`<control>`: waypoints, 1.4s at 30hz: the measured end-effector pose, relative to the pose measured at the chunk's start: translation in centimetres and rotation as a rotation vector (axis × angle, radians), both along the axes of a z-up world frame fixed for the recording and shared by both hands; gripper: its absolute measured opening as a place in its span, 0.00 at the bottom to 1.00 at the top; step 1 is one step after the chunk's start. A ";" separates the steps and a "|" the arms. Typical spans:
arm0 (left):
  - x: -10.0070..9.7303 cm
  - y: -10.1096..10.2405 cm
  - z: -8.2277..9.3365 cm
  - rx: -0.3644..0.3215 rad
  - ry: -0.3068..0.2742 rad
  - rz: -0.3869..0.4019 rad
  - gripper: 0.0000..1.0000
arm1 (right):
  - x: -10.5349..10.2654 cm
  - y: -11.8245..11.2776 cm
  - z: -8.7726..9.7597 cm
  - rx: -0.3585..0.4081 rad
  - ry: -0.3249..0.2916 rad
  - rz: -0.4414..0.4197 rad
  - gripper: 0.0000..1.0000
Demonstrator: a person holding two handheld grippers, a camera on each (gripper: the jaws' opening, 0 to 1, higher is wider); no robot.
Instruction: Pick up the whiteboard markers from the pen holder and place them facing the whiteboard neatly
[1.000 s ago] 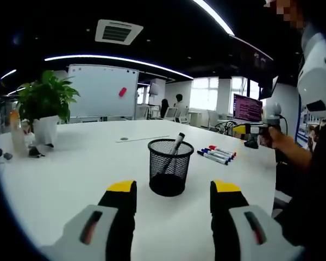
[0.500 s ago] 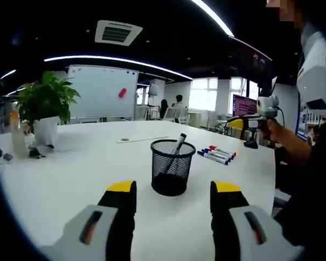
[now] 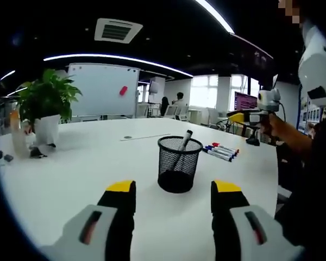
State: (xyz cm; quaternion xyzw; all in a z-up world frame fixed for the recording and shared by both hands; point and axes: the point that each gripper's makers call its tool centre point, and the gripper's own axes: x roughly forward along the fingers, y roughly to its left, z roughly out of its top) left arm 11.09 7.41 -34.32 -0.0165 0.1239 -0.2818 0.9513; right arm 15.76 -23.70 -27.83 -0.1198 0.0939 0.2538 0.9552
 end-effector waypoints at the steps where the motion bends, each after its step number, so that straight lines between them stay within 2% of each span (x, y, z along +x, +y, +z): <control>1: 0.0 0.0 0.0 0.000 -0.001 0.000 0.57 | 0.0 0.5 -0.1 -0.007 -0.001 0.011 0.33; 5: 0.0 0.2 0.3 -0.007 -0.002 0.002 0.56 | 0.1 1.7 -0.2 -0.052 0.002 0.040 0.33; 9: 0.0 0.4 0.4 0.001 -0.004 0.003 0.56 | 0.2 2.8 1.0 -0.076 -0.009 0.084 0.33; 11: -0.1 0.5 0.4 0.002 -0.006 0.006 0.56 | 0.2 3.4 1.3 -0.067 -0.007 0.111 0.32; 13: -0.2 0.5 0.4 -0.003 -0.006 0.006 0.56 | -0.1 4.6 1.7 -0.013 0.010 0.165 0.32; 17: -0.5 0.4 0.3 -0.010 0.003 0.003 0.57 | 0.2 5.6 2.2 -0.049 0.007 0.198 0.32; 20: -0.4 0.7 0.7 -0.040 0.002 0.020 0.57 | 0.6 6.4 2.1 -0.060 0.011 0.225 0.31; 23: -0.4 0.8 1.1 -0.032 -0.007 0.032 0.57 | 0.7 7.0 2.1 -0.063 0.016 0.255 0.31; 25: -0.5 0.6 1.3 -0.025 -0.009 0.033 0.57 | 0.9 7.7 2.5 -0.036 0.050 0.284 0.28; 27: -0.5 0.4 1.2 -0.023 -0.002 0.034 0.57 | 1.2 8.5 3.3 -0.036 0.039 0.321 0.28; 29: -0.7 0.1 0.9 -0.003 0.005 0.023 0.57 | 1.5 8.7 3.4 -0.044 0.053 0.328 0.28; 32: -0.7 0.1 0.8 0.007 0.006 0.030 0.57 | 2.1 9.1 2.7 -0.051 0.071 0.350 0.29; 38: -0.7 0.8 0.6 0.010 0.015 0.054 0.57 | 2.4 10.3 -0.6 -0.064 0.173 0.402 0.28; 40: -0.6 0.9 0.4 0.012 0.022 0.058 0.57 | 2.2 11.1 -0.9 -0.041 0.198 0.436 0.28; 42: -0.5 1.0 0.3 0.015 0.026 0.061 0.57 | 2.2 11.8 -1.1 -0.043 0.196 0.452 0.28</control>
